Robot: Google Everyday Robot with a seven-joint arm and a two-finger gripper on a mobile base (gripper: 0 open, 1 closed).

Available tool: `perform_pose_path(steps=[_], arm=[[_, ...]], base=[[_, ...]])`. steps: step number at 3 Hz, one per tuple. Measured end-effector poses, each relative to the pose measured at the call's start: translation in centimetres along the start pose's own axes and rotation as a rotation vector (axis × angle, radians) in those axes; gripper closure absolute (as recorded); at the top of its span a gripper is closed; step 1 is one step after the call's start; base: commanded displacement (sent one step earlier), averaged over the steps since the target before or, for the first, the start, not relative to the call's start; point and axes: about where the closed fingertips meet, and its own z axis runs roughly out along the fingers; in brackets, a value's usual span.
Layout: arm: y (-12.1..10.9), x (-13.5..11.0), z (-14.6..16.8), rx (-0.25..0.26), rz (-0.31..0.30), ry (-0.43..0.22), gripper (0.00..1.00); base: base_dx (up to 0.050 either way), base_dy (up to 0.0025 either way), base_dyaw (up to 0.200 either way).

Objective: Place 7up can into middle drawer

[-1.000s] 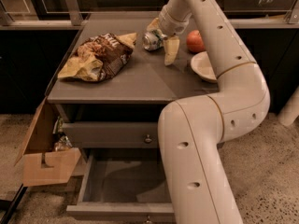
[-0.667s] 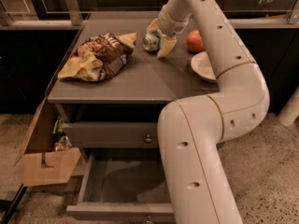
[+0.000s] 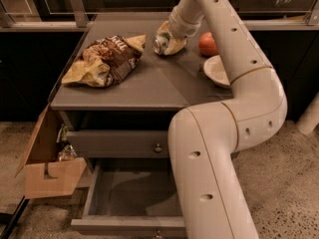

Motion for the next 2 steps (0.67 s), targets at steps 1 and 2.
perform_pose_path(steps=[1, 2], arm=[[-0.4, -0.1, 0.3, 0.015, -0.001, -0.006, 1.0], [-1.6, -0.6, -3.9, 0.125, -0.032, -0.057, 1.0]], base=[[0.0, 0.0, 0.0], [0.0, 0.0, 0.0]])
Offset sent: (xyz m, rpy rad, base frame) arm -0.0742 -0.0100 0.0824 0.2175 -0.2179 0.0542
